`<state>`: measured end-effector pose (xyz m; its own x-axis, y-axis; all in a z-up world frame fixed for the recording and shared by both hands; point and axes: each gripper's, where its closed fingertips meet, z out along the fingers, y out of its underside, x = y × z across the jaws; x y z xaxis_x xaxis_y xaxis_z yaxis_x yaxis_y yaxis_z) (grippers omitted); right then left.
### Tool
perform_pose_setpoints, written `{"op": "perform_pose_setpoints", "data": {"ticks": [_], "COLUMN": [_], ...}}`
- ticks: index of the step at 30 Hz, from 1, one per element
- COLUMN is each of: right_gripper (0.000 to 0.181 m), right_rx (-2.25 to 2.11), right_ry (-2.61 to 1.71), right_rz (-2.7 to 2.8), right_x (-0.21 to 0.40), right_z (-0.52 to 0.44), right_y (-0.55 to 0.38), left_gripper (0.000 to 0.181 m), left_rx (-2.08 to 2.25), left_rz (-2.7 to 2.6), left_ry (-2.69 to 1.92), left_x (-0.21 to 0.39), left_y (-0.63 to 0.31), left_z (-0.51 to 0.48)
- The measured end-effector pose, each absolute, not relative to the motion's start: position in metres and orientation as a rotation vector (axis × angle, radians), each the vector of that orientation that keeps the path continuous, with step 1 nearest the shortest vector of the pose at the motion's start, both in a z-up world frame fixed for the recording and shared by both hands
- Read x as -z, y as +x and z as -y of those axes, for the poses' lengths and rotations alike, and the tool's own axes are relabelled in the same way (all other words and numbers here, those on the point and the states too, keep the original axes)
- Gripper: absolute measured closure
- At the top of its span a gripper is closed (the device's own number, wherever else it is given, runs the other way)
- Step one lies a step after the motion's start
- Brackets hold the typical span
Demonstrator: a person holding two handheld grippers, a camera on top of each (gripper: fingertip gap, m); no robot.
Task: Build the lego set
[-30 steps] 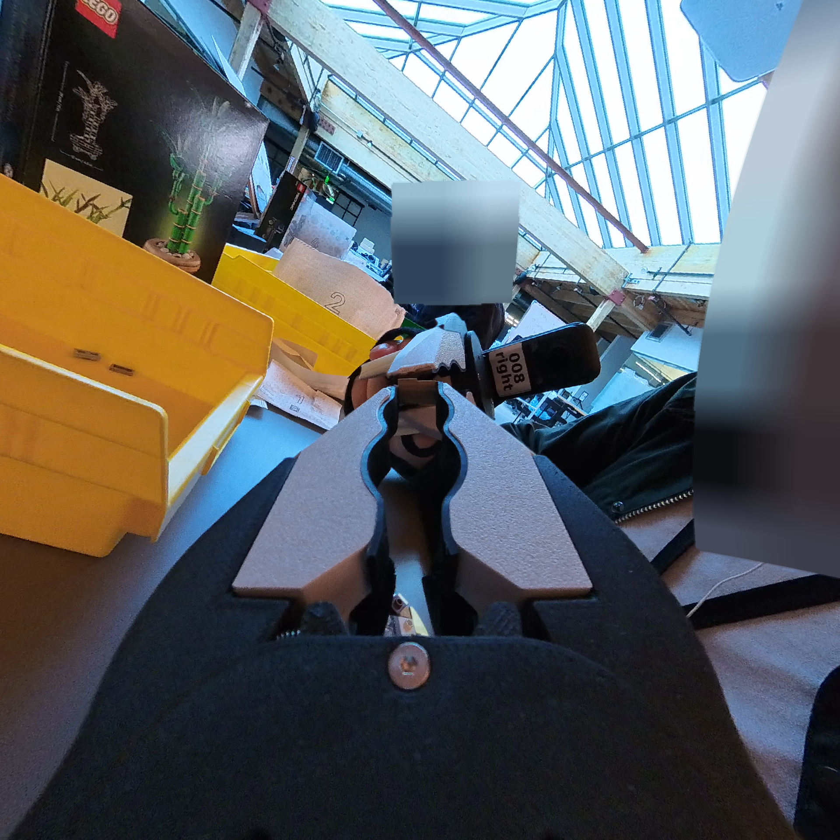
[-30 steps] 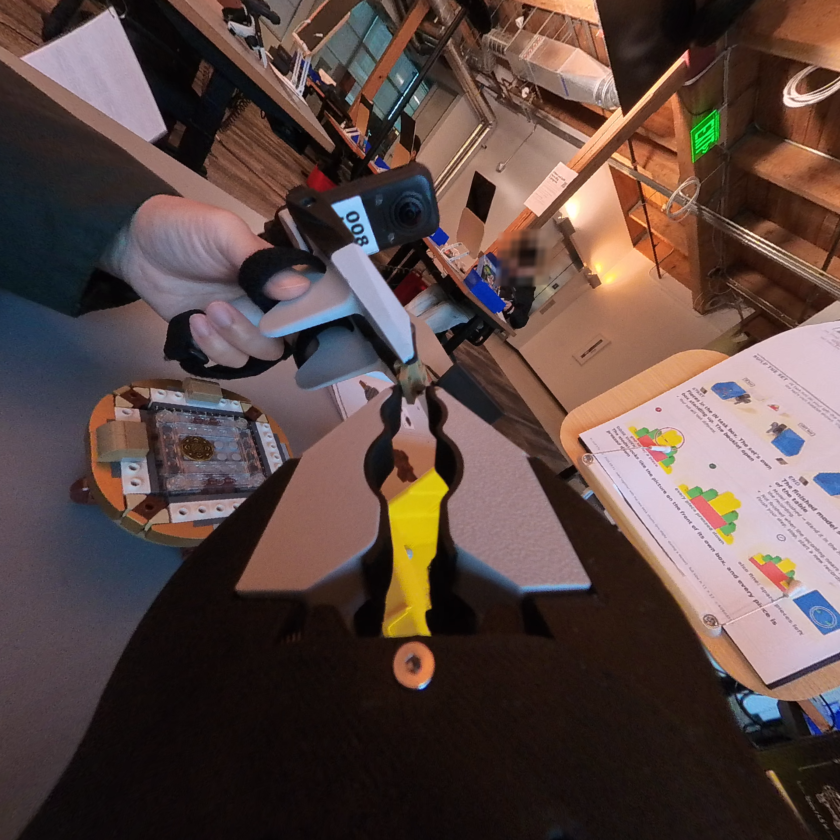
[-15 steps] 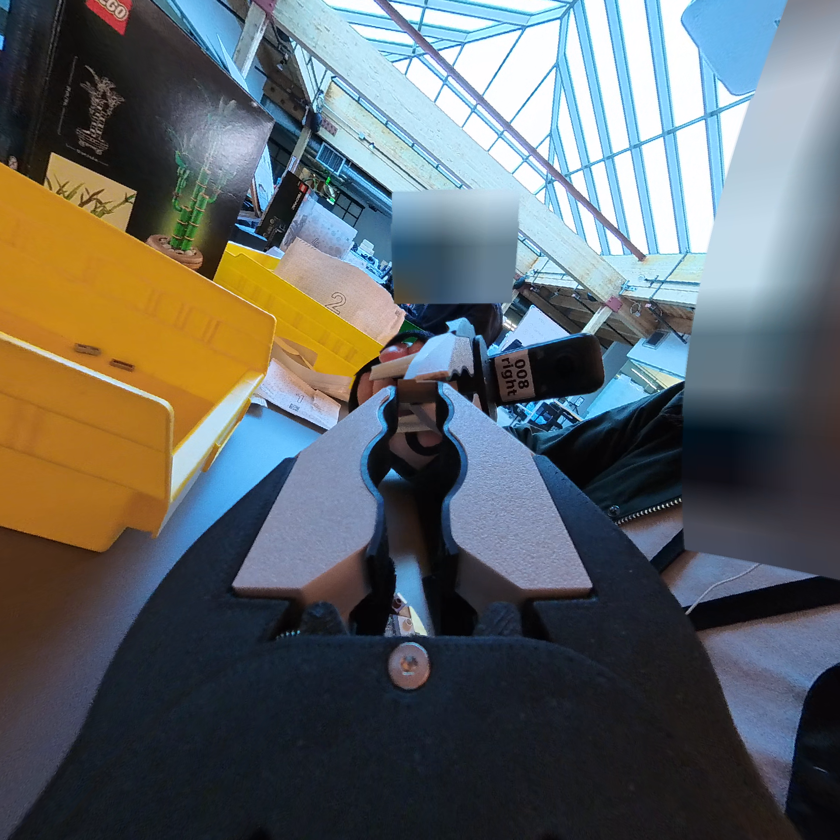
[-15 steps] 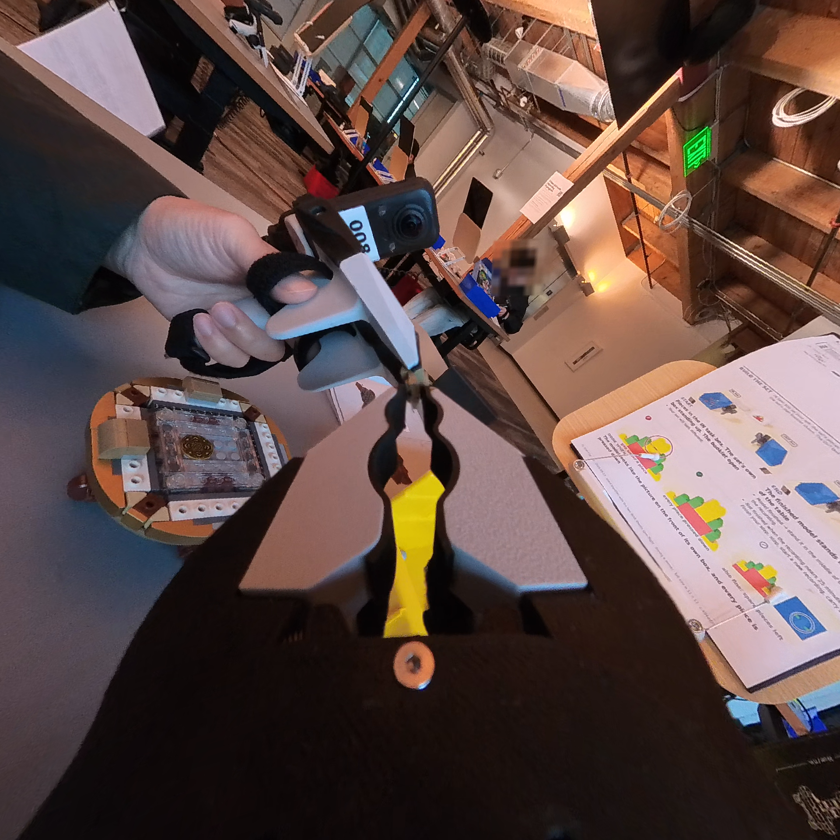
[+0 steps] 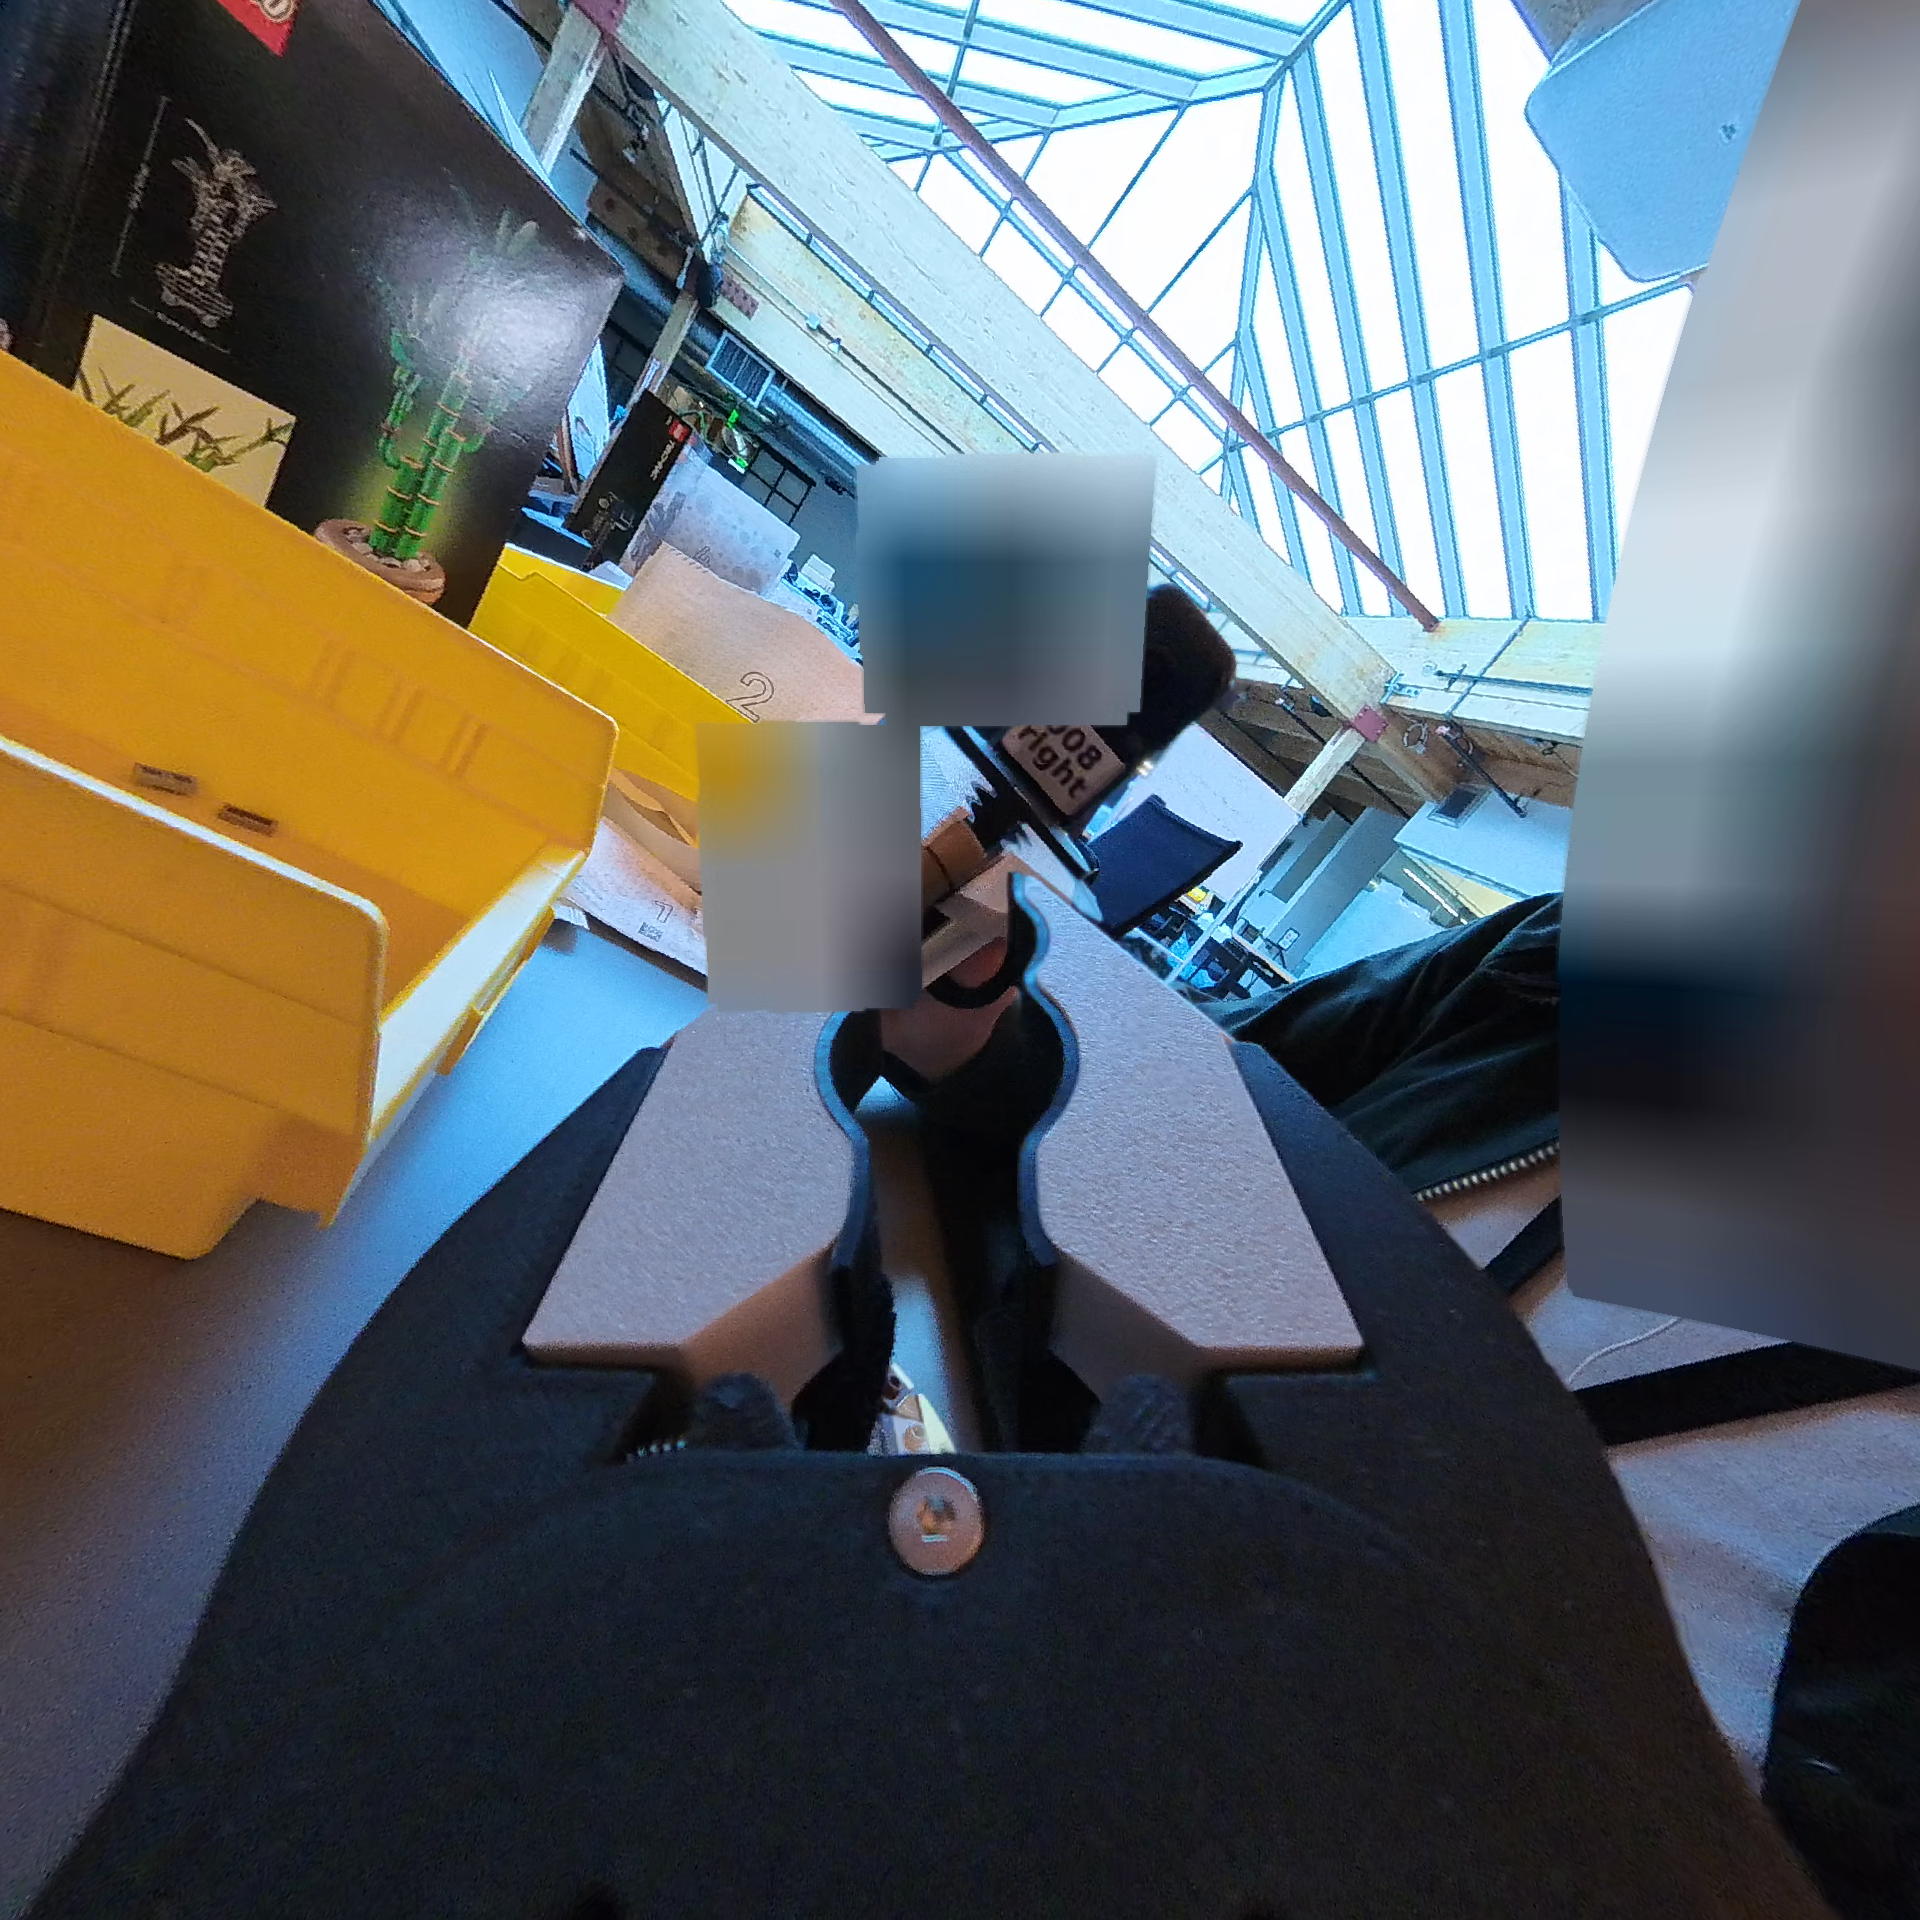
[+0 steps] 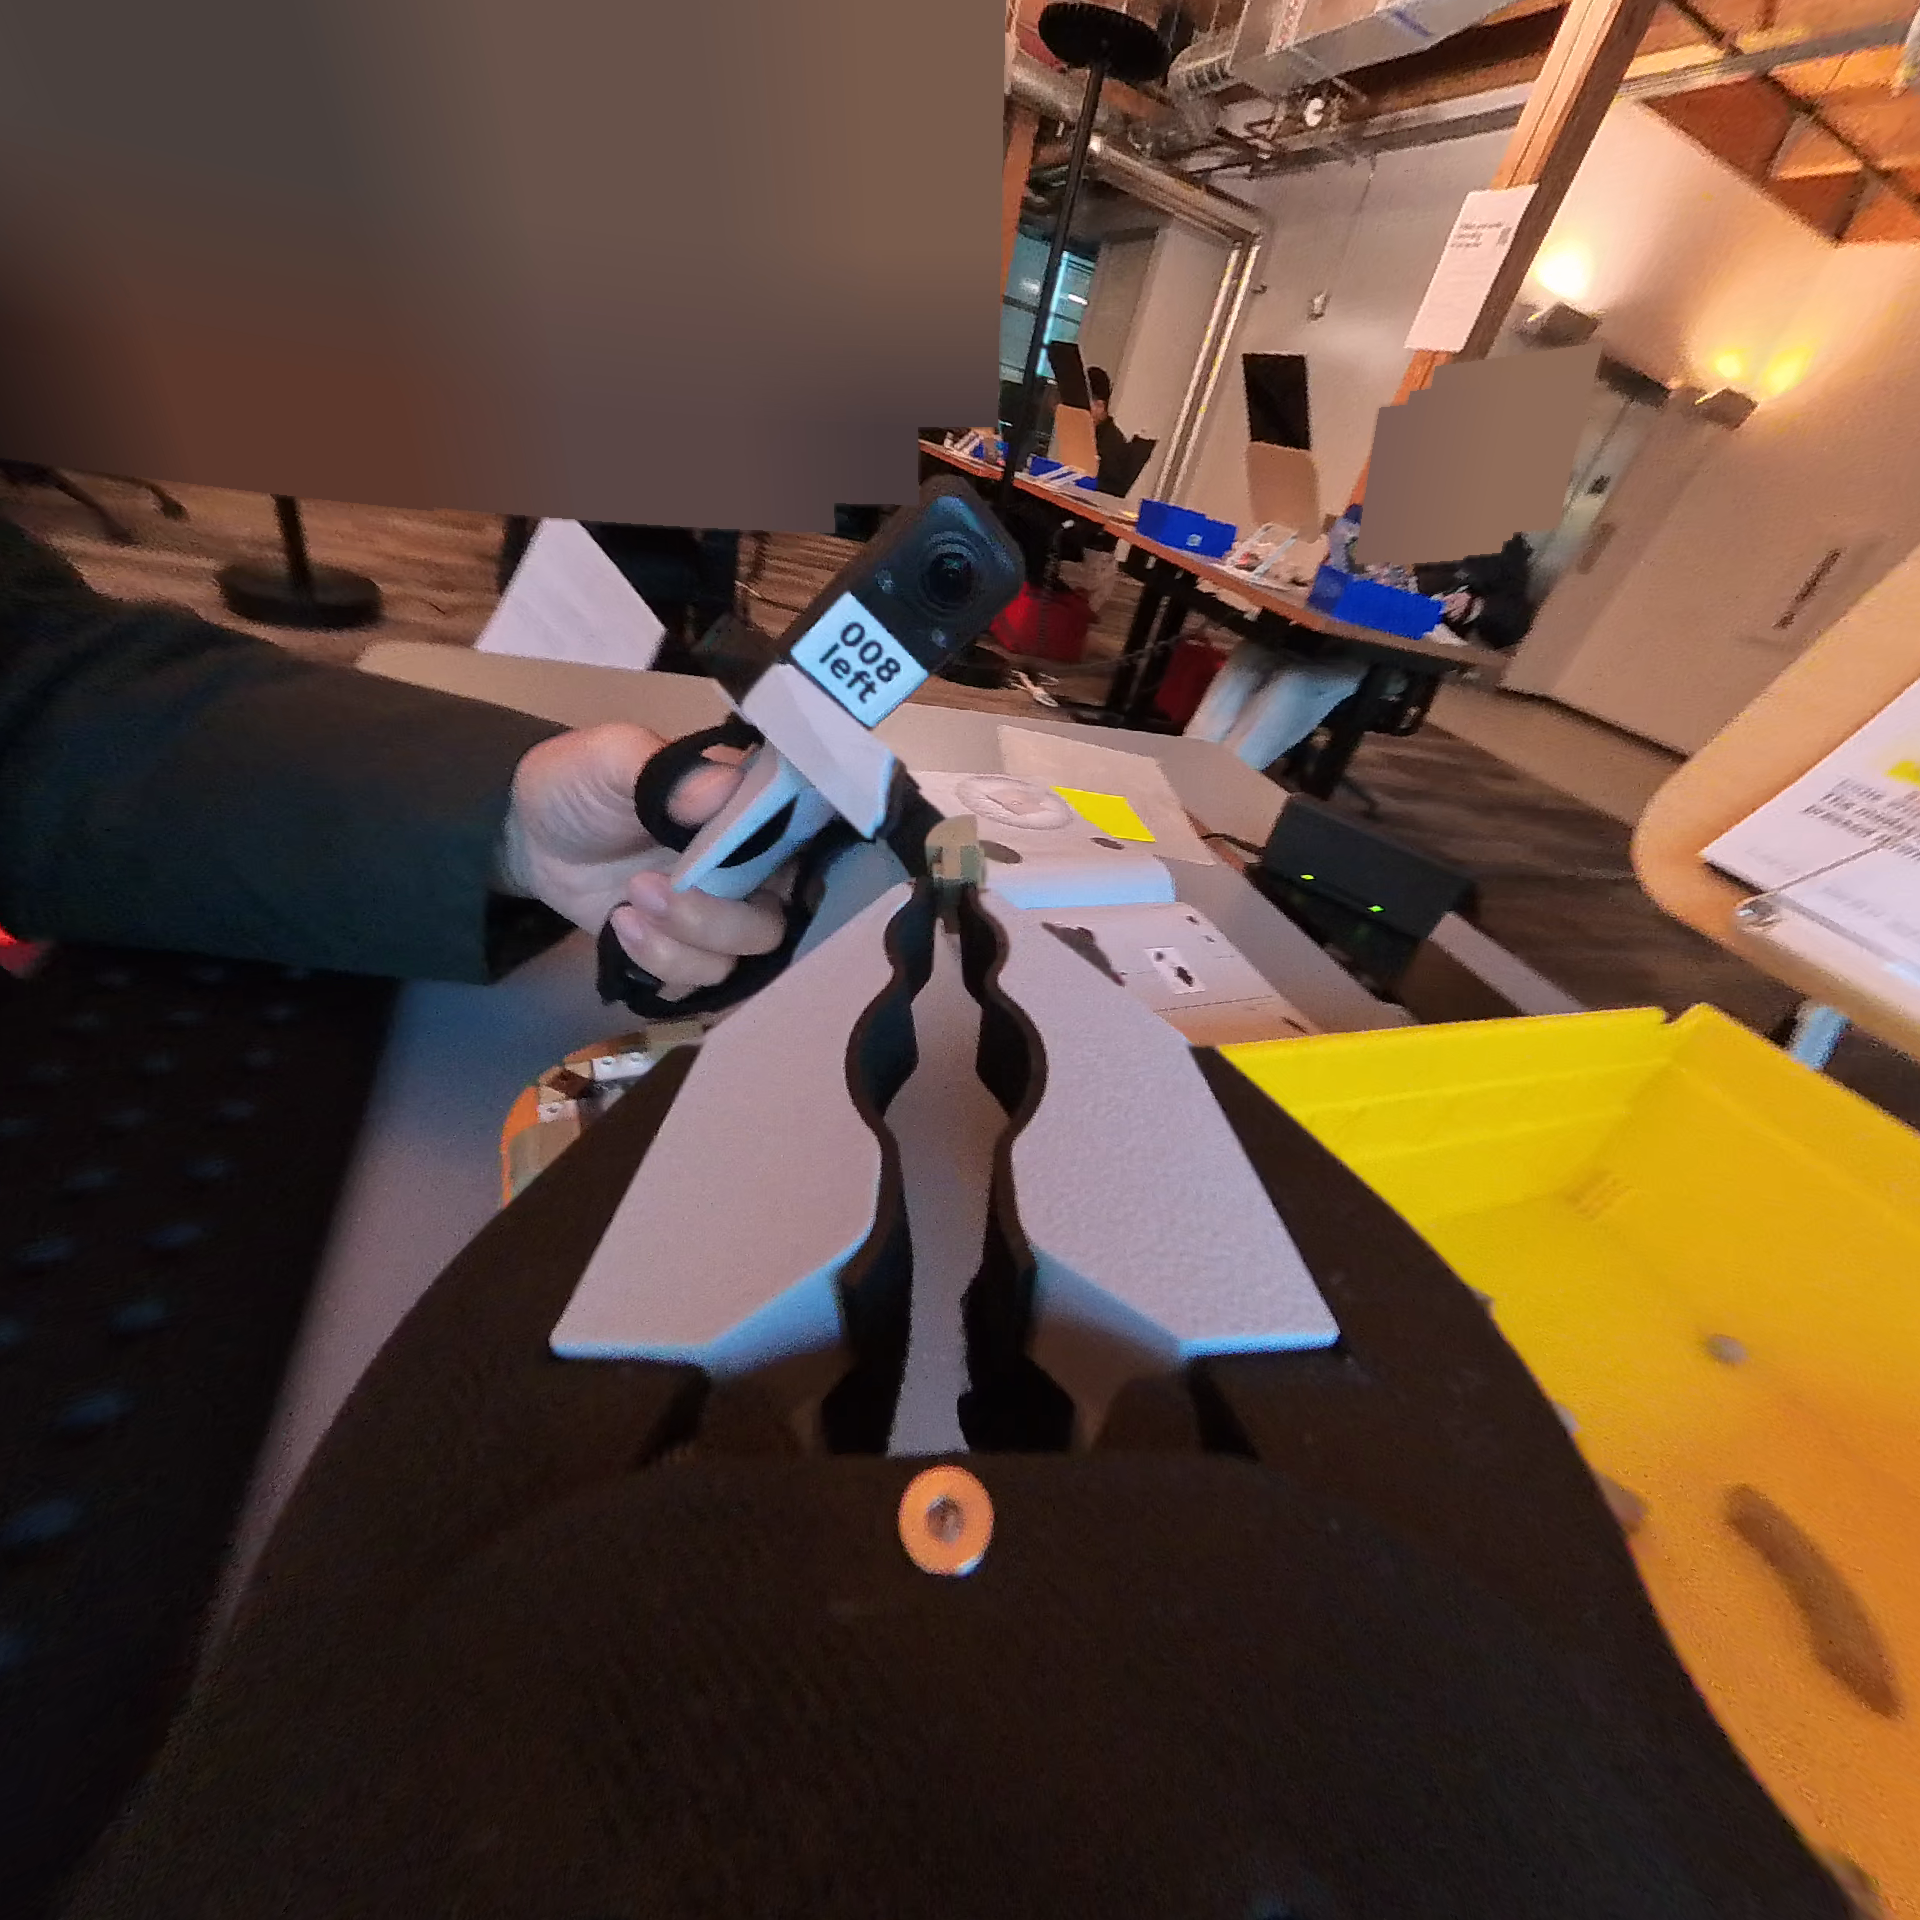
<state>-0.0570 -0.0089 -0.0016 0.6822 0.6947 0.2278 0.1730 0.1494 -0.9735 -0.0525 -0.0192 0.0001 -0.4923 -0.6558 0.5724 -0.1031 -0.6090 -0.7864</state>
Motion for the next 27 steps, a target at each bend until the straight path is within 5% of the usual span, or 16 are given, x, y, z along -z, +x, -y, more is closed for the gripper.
{"op": "perform_pose_setpoints", "data": {"ticks": [12,27], "right_gripper": [0.18,0.179], "right_rx": [-1.275,-1.464], "right_ry": [-1.417,-1.39], "right_rz": [0.435,0.374], "right_x": [-0.0068,-0.0052], "right_z": [0.0093,0.0101], "right_y": [-0.0565,-0.0589], "left_gripper": [0.167,0.175], "left_rx": [2.02,2.004], "left_rz": [-1.11,-1.142], "left_ry": [-1.299,-1.289], "left_x": [-0.0024,-0.0052], "left_y": [-0.051,-0.054], "left_z": [0.0109,0.0144]}}
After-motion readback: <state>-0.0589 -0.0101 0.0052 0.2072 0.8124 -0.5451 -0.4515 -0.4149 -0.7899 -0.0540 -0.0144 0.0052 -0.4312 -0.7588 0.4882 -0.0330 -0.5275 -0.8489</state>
